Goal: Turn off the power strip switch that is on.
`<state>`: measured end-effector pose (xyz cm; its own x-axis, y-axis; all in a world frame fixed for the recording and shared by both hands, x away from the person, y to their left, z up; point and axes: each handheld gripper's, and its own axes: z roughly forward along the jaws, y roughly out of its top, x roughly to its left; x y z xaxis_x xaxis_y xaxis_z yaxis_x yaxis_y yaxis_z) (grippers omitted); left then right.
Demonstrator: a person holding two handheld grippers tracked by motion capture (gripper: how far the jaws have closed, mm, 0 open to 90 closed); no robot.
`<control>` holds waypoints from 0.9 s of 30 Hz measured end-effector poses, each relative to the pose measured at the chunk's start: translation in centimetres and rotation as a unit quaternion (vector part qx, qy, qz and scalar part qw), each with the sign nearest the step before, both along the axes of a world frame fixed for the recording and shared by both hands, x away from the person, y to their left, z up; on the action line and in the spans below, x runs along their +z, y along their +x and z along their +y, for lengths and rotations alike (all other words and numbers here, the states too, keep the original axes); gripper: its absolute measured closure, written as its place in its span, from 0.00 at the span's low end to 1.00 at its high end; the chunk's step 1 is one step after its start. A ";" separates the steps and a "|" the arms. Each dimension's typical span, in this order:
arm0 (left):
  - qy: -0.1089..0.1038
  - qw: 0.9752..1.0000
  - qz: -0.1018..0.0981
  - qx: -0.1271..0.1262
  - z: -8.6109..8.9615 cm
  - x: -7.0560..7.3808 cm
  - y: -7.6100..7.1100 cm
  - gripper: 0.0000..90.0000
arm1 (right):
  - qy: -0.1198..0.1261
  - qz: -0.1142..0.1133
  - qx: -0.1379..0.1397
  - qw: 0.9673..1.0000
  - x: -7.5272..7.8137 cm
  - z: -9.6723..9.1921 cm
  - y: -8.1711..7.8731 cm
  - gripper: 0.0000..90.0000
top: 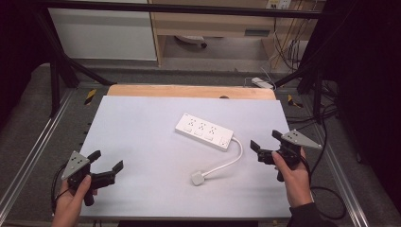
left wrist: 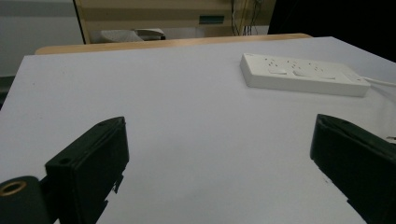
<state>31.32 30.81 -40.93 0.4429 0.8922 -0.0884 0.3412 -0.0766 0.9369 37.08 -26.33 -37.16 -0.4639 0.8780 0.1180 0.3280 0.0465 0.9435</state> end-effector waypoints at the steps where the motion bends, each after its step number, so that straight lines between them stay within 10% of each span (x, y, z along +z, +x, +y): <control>1: 0.000 1.000 0.000 0.000 0.0 0.0 0.0 0.05 | 0.000 0.000 0.000 1.000 0.0 0.0 0.0 0.02; 27: 0.006 1.000 0.004 -0.006 -0.2 -0.1 0.0 0.05 | -0.023 -0.021 0.006 0.999 3.2 4.9 3.1 0.14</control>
<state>31.31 30.60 -41.01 0.4534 0.8877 -0.0802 0.3472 -0.0931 0.9332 40.15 -21.47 -33.93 -0.4786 0.8761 0.0577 0.2881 0.0946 0.9529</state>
